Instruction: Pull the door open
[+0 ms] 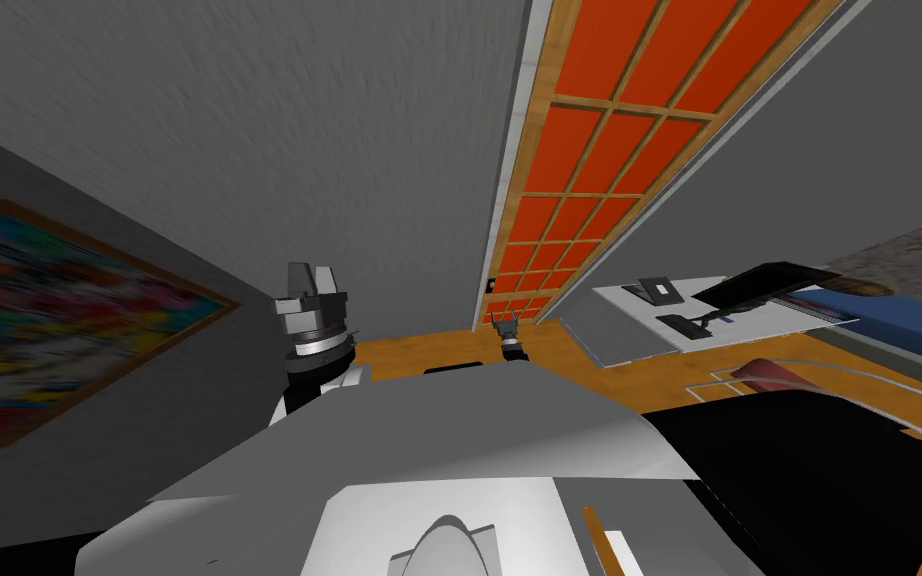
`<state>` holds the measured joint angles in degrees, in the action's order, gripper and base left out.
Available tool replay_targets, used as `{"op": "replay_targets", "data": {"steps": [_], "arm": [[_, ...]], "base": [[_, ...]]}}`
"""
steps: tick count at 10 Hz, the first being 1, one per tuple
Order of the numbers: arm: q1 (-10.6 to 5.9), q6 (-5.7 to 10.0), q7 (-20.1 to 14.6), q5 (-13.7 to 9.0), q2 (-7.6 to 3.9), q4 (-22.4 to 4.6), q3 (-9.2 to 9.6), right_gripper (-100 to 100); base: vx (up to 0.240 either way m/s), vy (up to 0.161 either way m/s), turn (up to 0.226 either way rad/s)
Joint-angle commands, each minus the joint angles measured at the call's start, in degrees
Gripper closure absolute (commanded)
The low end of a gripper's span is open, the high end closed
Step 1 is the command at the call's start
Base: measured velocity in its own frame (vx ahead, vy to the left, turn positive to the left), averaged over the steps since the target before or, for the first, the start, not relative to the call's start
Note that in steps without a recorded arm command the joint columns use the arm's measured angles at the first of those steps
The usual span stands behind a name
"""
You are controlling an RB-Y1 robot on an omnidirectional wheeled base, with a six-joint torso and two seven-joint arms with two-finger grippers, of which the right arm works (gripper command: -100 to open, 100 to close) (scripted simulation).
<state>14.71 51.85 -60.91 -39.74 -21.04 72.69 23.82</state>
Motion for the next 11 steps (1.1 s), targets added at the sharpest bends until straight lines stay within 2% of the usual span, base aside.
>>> {"op": "replay_targets", "data": {"steps": [1,11], "arm": [[-0.11,0.35,-1.61,-1.03,-0.52,-1.32,0.67,-100],[-2.24,3.38,-11.77,-7.13,-3.49,-11.95,4.95,-100]], "base": [[0.080,-0.046,0.129],[0.088,-0.045,0.096]]}}
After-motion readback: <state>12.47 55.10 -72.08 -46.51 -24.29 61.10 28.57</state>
